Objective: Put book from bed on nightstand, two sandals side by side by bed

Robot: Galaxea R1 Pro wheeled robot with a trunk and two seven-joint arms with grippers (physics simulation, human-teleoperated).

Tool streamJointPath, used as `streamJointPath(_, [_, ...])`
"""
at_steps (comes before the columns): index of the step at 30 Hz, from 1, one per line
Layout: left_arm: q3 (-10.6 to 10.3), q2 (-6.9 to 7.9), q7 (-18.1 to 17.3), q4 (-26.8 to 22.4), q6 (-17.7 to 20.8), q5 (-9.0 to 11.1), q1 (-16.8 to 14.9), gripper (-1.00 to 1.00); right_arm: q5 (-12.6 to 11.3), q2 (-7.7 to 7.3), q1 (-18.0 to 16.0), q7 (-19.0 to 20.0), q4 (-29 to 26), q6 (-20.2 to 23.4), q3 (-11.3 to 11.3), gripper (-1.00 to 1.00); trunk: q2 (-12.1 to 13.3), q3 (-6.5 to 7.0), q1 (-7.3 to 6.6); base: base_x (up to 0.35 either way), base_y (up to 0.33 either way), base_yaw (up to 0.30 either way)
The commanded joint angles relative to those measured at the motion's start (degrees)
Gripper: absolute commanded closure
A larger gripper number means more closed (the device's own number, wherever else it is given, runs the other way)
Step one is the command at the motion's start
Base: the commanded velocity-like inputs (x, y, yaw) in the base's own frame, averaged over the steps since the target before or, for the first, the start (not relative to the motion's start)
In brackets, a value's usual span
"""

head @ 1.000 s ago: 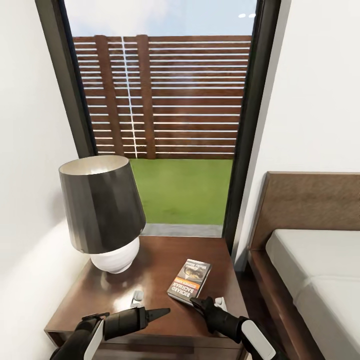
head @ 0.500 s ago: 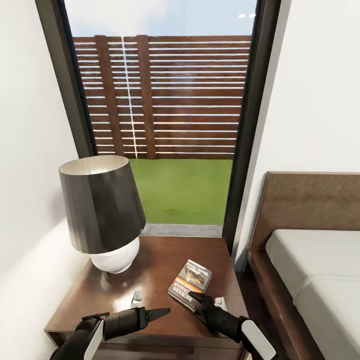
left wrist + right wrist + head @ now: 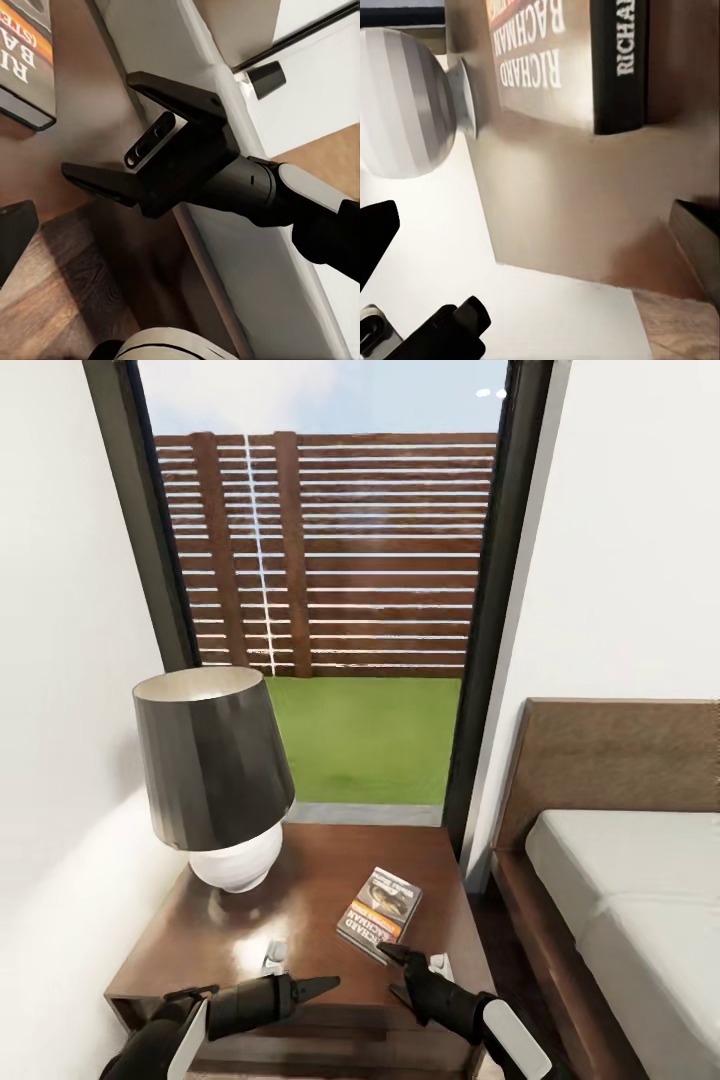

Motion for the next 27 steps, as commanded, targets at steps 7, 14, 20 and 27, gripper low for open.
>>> streamJointPath(7, [0.03, -0.01, -0.15, 0.0, 0.6, 0.14, -0.02, -1.0, 0.59, -0.01, -0.01, -0.01, 0.07, 0.05, 0.08, -1.0, -0.02, -0.06, -0.04, -0.07, 0.0, 0.0])
streamJointPath(14, [0.03, -0.04, -0.15, 0.0, 0.6, 0.14, -0.02, -1.0, 0.59, -0.01, -0.01, -0.01, 0.07, 0.05, 0.08, -1.0, -0.02, -0.06, -0.04, -0.004, 0.0, 0.0])
streamJointPath(20, [0.03, -0.09, 0.09, 0.0, 0.6, 0.14, -0.02, -1.0, 0.59, -0.01, -0.01, -0.01, 0.07, 0.05, 0.08, -1.0, 0.43, 1.01, -0.36, 0.0, 0.0, 0.0])
streamJointPath(27, [0.01, -0.09, 0.11, 0.0, 0.61, 0.13, -0.02, -1.0, 0.59, -0.01, -0.01, -0.01, 0.07, 0.05, 0.08, -1.0, 3.24, 2.26, -1.9, 0.0, 0.0, 0.0])
